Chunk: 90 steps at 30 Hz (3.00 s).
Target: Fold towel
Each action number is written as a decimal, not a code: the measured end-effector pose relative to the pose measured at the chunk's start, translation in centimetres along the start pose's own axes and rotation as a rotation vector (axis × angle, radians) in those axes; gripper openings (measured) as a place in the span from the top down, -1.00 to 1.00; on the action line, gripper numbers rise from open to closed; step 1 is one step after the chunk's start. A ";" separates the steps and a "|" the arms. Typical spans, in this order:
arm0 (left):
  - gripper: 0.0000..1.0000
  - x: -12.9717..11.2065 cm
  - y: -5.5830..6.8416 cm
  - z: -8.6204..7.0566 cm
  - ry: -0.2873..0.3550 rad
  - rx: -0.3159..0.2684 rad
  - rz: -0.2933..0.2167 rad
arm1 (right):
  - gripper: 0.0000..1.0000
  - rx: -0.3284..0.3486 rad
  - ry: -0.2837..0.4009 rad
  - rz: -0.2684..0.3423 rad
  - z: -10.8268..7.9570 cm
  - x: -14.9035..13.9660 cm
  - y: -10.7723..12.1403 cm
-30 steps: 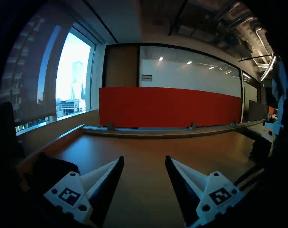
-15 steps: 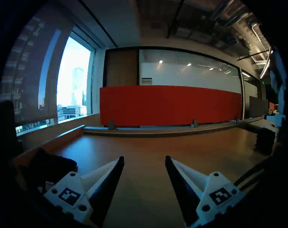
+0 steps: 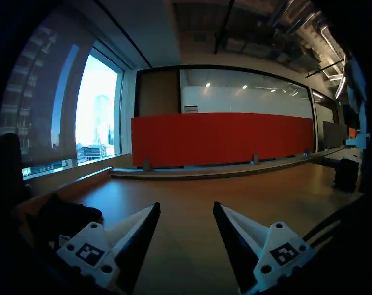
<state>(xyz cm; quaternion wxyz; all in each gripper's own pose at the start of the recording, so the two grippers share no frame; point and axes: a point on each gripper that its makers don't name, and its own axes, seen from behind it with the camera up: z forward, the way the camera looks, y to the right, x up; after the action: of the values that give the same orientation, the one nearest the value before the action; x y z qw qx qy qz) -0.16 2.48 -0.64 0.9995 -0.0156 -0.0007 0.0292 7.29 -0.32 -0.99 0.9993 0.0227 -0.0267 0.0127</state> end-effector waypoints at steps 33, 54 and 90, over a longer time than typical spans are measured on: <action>-0.59 -1.2 -0.4 0.5 0.030 -0.037 -0.029 | -1.00 0.010 0.026 -0.030 0.6 -0.1 -0.4; -0.91 -1.2 -0.5 0.5 0.029 -0.037 -0.029 | -1.00 -0.045 0.041 -0.034 1.4 -6.0 1.3; -0.91 -1.2 -0.4 0.5 0.029 -0.037 -0.029 | -1.00 -0.032 0.053 -0.026 1.2 -7.2 0.2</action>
<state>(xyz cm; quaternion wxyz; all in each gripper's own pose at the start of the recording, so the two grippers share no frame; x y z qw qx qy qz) -1.37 2.01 -0.12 0.9992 -0.0344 0.0131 0.0147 0.01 -0.31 -0.19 1.0000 0.0067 -0.0002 0.0001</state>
